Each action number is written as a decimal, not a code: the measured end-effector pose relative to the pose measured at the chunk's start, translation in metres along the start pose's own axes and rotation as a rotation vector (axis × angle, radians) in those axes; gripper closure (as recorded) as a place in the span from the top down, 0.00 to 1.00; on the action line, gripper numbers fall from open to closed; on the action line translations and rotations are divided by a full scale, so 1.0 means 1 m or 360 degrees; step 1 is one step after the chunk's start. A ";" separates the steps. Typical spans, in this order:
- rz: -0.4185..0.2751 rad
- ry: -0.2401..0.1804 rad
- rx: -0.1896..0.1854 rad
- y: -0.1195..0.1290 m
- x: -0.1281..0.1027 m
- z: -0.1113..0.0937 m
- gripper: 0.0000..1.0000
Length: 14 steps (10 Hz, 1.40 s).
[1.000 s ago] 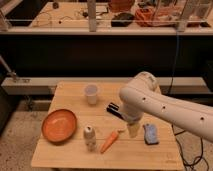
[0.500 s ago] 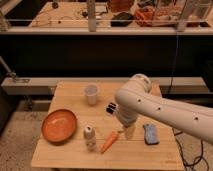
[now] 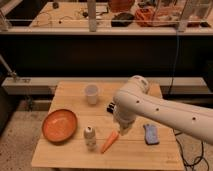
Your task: Knock the bottle over
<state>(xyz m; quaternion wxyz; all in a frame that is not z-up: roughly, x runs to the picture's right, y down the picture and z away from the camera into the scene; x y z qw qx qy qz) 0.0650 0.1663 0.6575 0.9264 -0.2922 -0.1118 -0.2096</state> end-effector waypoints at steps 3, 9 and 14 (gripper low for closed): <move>-0.0035 -0.0021 -0.0007 -0.002 -0.009 0.005 0.44; -0.0127 -0.0082 -0.0024 -0.006 -0.032 0.017 0.01; -0.0214 -0.0107 -0.0028 -0.012 -0.053 0.030 0.01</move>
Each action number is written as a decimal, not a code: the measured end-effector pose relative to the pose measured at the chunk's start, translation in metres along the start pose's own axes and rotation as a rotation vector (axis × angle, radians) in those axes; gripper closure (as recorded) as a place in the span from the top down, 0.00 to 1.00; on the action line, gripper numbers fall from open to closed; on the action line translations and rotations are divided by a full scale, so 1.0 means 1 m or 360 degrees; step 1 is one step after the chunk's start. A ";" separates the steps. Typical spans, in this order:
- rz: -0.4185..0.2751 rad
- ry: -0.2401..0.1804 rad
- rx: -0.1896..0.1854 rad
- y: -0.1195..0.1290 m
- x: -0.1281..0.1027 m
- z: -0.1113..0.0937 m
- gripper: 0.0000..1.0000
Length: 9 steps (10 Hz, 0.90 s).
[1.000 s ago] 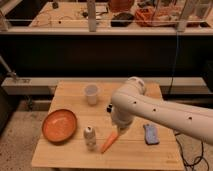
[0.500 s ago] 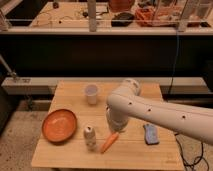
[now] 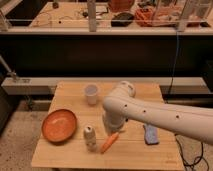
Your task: Knock the bottle over
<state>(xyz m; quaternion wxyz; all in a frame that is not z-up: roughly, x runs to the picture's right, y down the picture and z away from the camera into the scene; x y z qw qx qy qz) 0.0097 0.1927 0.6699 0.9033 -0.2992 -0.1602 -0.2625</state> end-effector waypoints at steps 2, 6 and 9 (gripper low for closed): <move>-0.0029 0.0000 -0.0004 -0.005 -0.007 0.004 0.01; -0.0089 0.0008 -0.0007 -0.019 -0.029 0.015 0.01; -0.0096 0.0013 -0.0007 -0.024 -0.030 0.019 0.01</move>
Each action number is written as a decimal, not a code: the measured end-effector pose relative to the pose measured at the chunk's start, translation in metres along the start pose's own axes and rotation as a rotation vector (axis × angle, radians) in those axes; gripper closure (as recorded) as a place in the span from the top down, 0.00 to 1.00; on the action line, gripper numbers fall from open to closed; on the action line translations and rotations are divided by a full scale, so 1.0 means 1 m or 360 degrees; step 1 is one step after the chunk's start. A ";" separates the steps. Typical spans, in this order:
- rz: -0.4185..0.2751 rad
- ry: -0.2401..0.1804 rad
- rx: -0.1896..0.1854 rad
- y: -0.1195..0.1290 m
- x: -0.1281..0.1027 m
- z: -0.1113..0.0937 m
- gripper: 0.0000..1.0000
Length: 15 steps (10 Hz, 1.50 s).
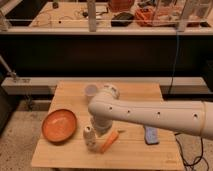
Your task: Knock the bottle over
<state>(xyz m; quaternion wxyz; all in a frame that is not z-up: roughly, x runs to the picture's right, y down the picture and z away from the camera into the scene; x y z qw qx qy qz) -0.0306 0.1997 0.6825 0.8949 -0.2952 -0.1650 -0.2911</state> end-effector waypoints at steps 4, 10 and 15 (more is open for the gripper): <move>-0.0043 0.0006 0.0005 -0.023 -0.016 0.007 0.01; -0.0048 0.0011 0.0009 -0.034 -0.013 0.012 0.01; -0.0048 0.0017 0.0016 -0.042 -0.006 0.015 0.01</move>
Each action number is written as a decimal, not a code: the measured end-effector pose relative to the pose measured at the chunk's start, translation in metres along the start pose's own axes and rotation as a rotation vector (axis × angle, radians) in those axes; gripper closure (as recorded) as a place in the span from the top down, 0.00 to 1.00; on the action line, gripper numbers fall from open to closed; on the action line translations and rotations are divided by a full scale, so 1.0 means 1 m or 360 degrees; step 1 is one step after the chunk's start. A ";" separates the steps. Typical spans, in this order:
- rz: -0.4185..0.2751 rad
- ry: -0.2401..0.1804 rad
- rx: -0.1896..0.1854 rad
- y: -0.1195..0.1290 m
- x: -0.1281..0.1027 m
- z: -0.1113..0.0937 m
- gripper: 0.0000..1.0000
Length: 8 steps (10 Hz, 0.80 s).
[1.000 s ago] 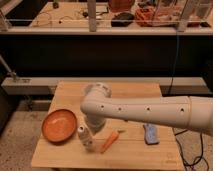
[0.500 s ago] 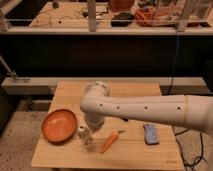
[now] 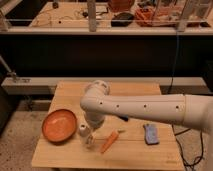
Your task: Knock the bottle over
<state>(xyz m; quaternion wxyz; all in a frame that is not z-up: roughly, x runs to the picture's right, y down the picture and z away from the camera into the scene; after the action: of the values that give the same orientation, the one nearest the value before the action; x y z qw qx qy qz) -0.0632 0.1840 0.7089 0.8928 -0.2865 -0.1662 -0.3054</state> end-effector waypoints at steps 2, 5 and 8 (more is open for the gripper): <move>-0.0011 0.0003 -0.0003 -0.005 -0.002 0.002 0.01; -0.0016 0.0004 -0.0002 -0.009 -0.002 0.005 0.01; -0.0041 0.0005 0.0002 -0.015 -0.007 0.008 0.01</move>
<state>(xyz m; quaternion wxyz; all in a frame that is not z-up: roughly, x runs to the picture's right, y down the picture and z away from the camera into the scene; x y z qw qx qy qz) -0.0792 0.1828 0.7177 0.8893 -0.2831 -0.1686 -0.3172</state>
